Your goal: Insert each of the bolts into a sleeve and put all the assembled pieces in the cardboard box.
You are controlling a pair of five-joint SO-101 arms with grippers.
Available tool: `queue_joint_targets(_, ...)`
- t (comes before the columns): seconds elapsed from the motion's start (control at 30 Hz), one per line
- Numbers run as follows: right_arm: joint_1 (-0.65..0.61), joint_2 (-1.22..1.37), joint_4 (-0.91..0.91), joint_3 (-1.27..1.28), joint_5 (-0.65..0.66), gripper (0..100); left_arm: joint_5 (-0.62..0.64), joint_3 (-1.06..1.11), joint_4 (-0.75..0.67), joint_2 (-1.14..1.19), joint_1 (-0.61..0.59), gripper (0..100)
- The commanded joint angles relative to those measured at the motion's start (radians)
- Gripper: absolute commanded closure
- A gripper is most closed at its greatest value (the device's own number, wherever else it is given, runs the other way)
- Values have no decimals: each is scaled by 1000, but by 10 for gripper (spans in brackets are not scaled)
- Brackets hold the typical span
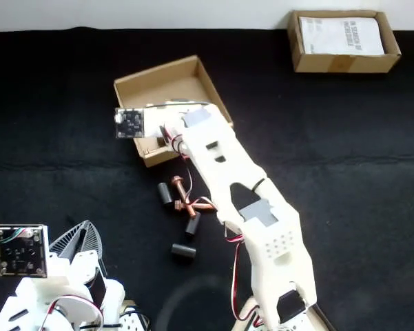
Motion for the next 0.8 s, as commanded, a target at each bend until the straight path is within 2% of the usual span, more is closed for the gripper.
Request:
queue_joint_targets(0.0,-16,-91,94,-131,-94,780,-6,1,-2,-7,-4,992)
queue_joint_targets(0.13,-18,-156,248,-282,-238,805,-6,2,-3,-5,-2,992)
queue_joint_targets(0.47,-105,-308,737,-622,-829,807,0,170,-43,-5,-12,992)
queue_joint_targets(0.53,-131,-321,822,-667,-928,807,-2,182,-44,-5,-44,992)
queue_joint_targets(0.63,-145,-346,857,-656,-1089,807,-5,183,-46,-5,-114,992)
queue_joint_targets(0.77,-148,-380,855,-475,-1275,807,-5,183,-43,-5,-199,992)
